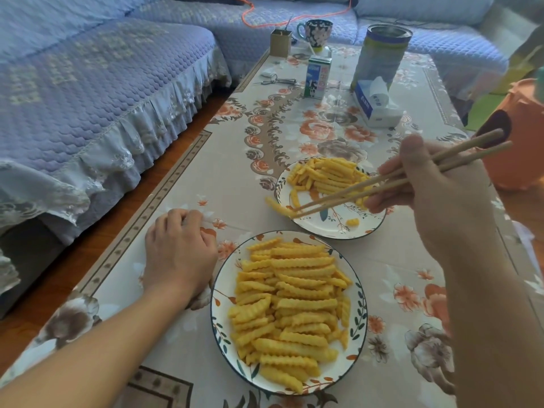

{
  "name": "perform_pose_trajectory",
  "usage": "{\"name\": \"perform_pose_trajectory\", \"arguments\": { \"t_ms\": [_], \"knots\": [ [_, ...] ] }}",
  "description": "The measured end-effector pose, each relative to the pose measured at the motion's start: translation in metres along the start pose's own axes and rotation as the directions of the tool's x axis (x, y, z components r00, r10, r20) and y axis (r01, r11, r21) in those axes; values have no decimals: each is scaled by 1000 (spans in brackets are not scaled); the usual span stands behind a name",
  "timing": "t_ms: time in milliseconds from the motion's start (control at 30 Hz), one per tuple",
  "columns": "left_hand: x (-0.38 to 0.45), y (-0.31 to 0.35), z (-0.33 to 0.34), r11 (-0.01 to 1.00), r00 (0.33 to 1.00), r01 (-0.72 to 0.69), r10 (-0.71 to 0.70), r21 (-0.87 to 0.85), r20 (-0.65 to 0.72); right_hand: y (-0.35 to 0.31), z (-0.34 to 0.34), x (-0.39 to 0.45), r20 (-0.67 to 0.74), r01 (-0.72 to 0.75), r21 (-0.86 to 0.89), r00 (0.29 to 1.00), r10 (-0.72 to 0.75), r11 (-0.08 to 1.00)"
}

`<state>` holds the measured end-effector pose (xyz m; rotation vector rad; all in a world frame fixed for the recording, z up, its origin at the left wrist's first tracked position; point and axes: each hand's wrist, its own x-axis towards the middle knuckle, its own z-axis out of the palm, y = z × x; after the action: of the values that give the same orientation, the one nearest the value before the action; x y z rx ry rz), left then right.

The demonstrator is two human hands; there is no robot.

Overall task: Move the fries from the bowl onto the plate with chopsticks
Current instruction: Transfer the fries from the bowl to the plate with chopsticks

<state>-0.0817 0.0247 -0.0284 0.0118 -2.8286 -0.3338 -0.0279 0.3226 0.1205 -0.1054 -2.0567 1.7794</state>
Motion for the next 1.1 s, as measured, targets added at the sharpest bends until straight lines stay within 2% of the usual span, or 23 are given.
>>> {"name": "perform_pose_trajectory", "arguments": {
  "t_ms": [133, 267, 333, 467, 633, 800, 1000, 1100],
  "knots": [
    [0, 0, 0, 1000, 1000, 5, -5, 1, 1, -5, 13, -10, 227, -11, 14, 974, 7, 1000],
    [0, 0, 1, 1000, 1000, 6, -6, 3, 1, -2, 16, -12, 293, 23, -84, 956, 2, 996],
    [0, 0, 1, 1000, 1000, 4, -4, 3, 3, -2, 12, -9, 257, 35, -81, 966, -13, 996],
    [0, 0, 1, 1000, 1000, 6, -6, 2, 8, 5, 2, 0, 63, 50, -46, 997, -47, 998],
    [0, -1, 1, 1000, 1000, 10, -10, 1, 15, 28, 9, 6, -105, -21, -106, 994, 10, 994],
    [0, 0, 0, 1000, 1000, 9, -9, -4, 12, 44, 32, 1, -164, -34, -94, 986, 18, 995],
    [-1, 1, -2, 1000, 1000, 6, -6, -15, 14, 55, 41, -4, -90, 30, -192, 995, -48, 981],
    [-1, 1, -2, 1000, 1000, 8, -7, -15, 14, 40, 30, -1, -154, -46, -151, 988, 22, 987]
  ]
}}
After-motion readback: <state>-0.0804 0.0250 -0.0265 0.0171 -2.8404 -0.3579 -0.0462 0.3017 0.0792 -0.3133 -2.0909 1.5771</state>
